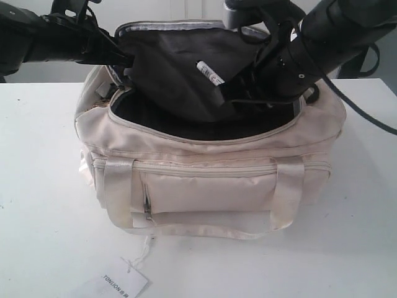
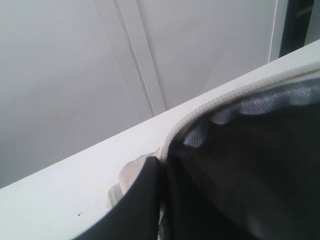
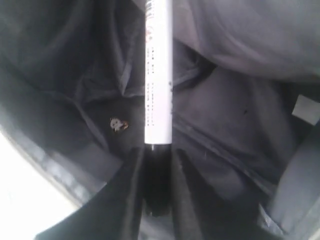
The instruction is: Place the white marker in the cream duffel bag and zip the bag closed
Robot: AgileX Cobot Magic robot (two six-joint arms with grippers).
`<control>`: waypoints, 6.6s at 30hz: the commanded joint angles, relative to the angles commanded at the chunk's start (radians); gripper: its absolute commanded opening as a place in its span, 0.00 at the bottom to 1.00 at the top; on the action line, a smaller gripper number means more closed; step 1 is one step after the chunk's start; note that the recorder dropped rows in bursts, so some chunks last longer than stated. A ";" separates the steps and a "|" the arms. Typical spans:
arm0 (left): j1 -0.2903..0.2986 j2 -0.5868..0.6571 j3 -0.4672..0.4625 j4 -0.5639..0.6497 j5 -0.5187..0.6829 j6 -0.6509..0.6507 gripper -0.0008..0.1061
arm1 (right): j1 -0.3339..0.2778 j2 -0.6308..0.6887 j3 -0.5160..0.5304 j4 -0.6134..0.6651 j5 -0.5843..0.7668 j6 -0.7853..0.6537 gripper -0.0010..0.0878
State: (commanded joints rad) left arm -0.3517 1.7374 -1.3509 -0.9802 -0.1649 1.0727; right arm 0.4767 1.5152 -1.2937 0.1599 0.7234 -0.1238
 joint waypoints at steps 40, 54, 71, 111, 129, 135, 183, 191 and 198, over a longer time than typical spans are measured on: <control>0.000 0.000 0.000 0.000 0.000 0.000 0.01 | 0.000 0.132 0.015 -0.486 0.018 0.238 0.01; 0.000 0.000 0.000 0.000 0.000 0.000 0.01 | 0.000 0.132 0.015 -0.480 0.014 0.282 0.39; 0.000 0.000 0.000 0.000 0.000 0.000 0.01 | 0.000 -0.032 -0.002 -0.386 0.188 0.234 0.18; 0.000 0.000 0.000 0.000 0.000 0.000 0.01 | -0.459 -0.132 -0.002 0.151 0.163 -0.116 0.01; 0.000 0.000 0.000 0.000 0.000 0.000 0.01 | -0.458 -0.132 -0.002 0.151 0.161 -0.116 0.01; 0.000 0.000 0.000 0.000 0.057 -0.001 0.01 | -0.458 -0.132 -0.002 0.151 0.158 -0.116 0.01; 0.000 -0.112 0.000 0.119 0.678 -0.027 0.01 | -0.458 -0.130 -0.002 0.151 0.151 -0.116 0.01; 0.000 -0.133 0.000 0.221 0.708 -0.021 0.01 | -0.458 -0.130 -0.002 0.151 0.151 -0.116 0.01; 0.000 -0.133 0.000 0.245 0.824 0.131 0.01 | -0.458 -0.130 -0.002 0.151 0.151 -0.116 0.01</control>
State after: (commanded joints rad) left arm -0.3517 1.6046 -1.3509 -0.7355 0.6591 1.2038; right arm 0.0183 1.3857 -1.2956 0.3108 0.8745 -0.2400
